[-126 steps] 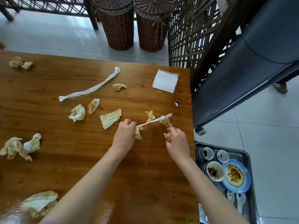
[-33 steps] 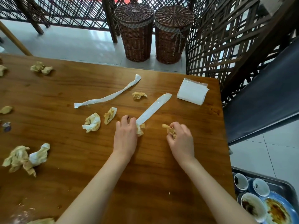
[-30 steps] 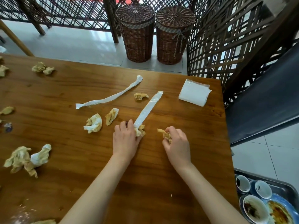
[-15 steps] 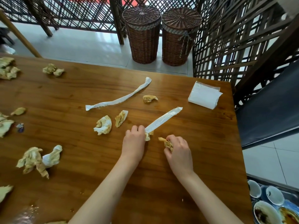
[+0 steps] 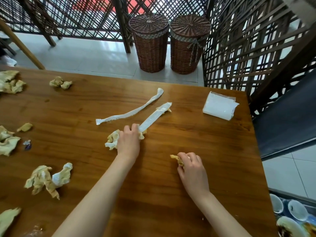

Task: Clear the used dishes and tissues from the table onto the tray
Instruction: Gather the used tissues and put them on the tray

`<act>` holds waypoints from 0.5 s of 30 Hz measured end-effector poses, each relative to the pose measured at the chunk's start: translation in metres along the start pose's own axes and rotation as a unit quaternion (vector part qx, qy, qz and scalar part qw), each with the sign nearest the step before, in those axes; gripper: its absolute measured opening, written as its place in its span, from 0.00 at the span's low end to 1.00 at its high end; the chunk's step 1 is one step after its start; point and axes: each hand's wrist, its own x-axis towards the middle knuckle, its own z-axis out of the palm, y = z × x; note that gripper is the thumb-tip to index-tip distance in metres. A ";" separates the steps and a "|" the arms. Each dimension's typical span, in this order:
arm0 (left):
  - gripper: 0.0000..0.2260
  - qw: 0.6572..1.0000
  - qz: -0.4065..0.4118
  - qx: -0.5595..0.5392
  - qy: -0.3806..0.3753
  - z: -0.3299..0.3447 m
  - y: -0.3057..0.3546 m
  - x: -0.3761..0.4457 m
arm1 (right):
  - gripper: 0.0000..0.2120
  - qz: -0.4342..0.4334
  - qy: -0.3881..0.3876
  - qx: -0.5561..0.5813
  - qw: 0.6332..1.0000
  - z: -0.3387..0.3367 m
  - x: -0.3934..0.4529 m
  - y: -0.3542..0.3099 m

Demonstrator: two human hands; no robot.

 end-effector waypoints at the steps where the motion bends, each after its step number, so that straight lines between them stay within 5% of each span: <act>1: 0.21 1.000 -0.001 -0.005 0.007 0.001 -0.001 0.000 | 0.18 -0.004 0.004 -0.004 1.000 0.000 0.000 0.000; 10: 0.10 0.996 0.007 0.069 0.048 -0.014 -0.015 0.001 | 0.17 -0.001 0.016 -0.015 1.000 0.001 -0.002 -0.003; 15: 0.10 0.993 -0.053 0.083 0.064 -0.019 -0.043 0.000 | 0.16 0.009 0.017 -0.021 1.000 0.002 -0.003 -0.005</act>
